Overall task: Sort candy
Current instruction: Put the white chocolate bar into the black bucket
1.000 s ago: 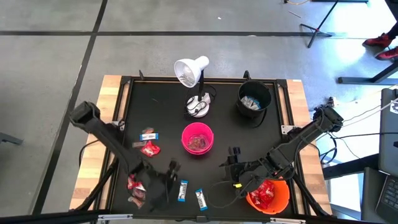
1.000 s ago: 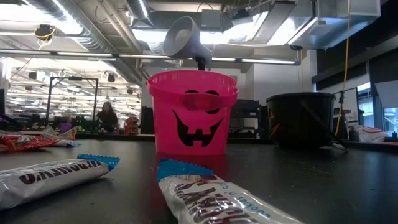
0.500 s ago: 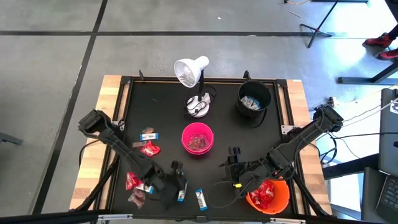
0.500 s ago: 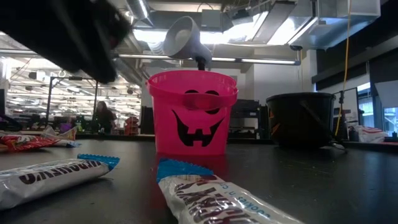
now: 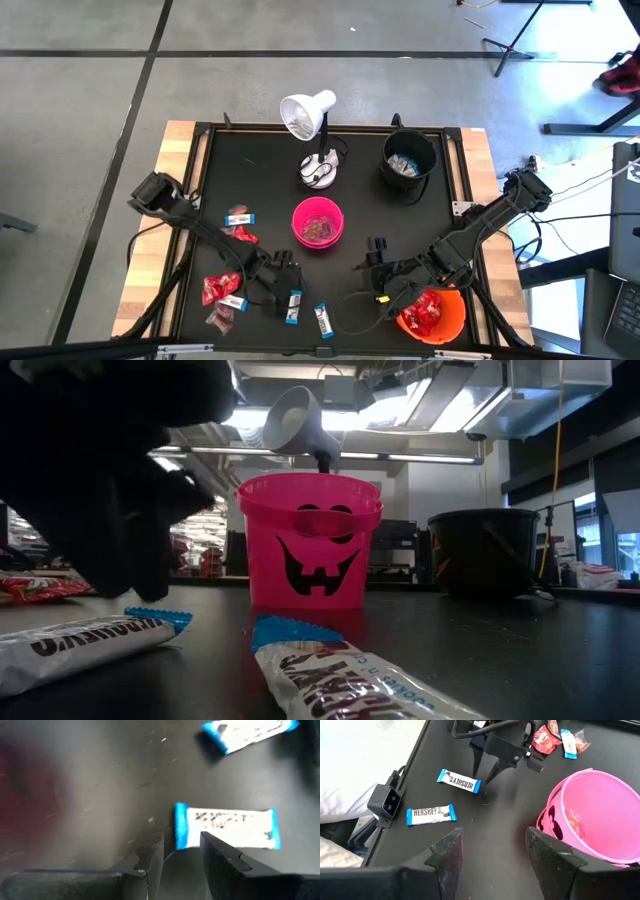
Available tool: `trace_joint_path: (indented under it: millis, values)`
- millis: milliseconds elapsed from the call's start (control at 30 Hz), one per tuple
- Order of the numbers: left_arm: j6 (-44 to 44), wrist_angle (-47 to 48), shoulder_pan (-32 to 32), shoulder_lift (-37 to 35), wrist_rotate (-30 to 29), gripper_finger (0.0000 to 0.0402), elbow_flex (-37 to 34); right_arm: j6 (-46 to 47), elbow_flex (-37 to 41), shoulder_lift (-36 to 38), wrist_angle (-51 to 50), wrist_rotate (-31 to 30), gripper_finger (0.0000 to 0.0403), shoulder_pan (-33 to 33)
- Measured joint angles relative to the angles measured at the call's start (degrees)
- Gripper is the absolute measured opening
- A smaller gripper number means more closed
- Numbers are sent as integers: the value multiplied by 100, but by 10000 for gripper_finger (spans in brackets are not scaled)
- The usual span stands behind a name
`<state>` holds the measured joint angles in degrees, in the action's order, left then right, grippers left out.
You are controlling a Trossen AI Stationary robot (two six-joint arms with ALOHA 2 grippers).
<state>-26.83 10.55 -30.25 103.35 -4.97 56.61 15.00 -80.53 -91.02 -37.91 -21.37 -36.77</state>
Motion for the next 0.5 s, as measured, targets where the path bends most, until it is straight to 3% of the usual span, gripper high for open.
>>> trace_joint_path:
  millis: [200, 500]
  values:
    - [-184, -1037, 116, 0, 391, 119, -519, 7, 0, 0, 2, 0, 211, 2]
    - [-455, -1547, 214, 33, 494, 119, -920, 15, 0, 0, 11, 0, 211, 2]
